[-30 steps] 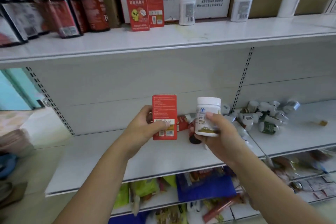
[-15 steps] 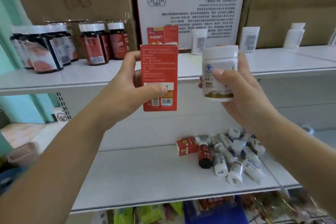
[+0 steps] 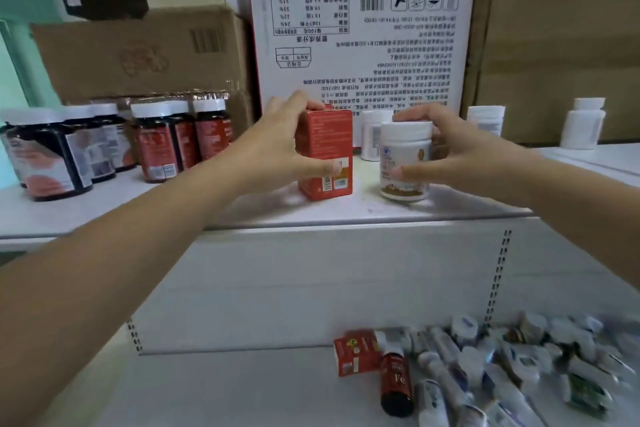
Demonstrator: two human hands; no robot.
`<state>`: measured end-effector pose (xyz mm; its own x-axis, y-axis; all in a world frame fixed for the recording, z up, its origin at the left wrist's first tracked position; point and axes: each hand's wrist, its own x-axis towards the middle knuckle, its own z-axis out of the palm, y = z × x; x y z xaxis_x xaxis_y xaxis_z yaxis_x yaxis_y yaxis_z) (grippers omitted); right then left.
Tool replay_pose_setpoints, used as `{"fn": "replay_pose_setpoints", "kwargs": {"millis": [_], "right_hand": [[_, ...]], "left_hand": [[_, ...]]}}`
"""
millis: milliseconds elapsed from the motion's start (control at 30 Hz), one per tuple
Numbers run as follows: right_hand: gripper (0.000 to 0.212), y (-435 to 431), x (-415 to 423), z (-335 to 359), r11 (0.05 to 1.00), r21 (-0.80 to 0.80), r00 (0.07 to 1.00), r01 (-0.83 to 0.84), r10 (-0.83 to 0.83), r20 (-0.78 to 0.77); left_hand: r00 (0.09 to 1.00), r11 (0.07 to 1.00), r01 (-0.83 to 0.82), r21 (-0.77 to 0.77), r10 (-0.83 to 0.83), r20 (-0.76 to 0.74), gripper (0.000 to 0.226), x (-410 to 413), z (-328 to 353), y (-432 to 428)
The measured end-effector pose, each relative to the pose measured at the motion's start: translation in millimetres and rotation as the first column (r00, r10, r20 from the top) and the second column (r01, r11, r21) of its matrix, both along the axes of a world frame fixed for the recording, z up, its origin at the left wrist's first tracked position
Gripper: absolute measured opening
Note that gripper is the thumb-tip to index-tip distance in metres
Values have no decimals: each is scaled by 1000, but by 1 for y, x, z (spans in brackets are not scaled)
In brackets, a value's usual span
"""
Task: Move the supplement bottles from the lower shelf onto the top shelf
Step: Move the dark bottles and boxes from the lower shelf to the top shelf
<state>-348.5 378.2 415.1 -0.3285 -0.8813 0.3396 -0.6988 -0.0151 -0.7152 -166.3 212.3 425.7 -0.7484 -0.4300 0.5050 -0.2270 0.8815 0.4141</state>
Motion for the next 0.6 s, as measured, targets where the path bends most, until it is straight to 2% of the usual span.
{"fn": "replay_pose_setpoints", "kwargs": {"millis": [67, 167, 233, 367, 600], "right_hand": [[68, -2, -11, 8, 996, 84, 994, -19, 28, -101], [70, -5, -25, 15, 991, 131, 985, -21, 43, -166], [71, -9, -34, 13, 992, 123, 974, -1, 29, -224], [71, -17, -49, 10, 993, 116, 955, 20, 15, -296], [70, -25, -69, 15, 986, 159, 948, 44, 9, -317]], "left_hand": [[995, 981, -54, -187, 69, 73, 79, -10, 8, -12], [972, 877, -124, -464, 202, 122, 83, -26, 19, -32], [952, 822, -151, -549, 270, 141, 85, -37, 21, -45], [941, 822, -147, -551, 288, 178, 88, -56, 21, -65], [935, 868, -151, -473, 281, 217, 85, -67, 22, -79]]}}
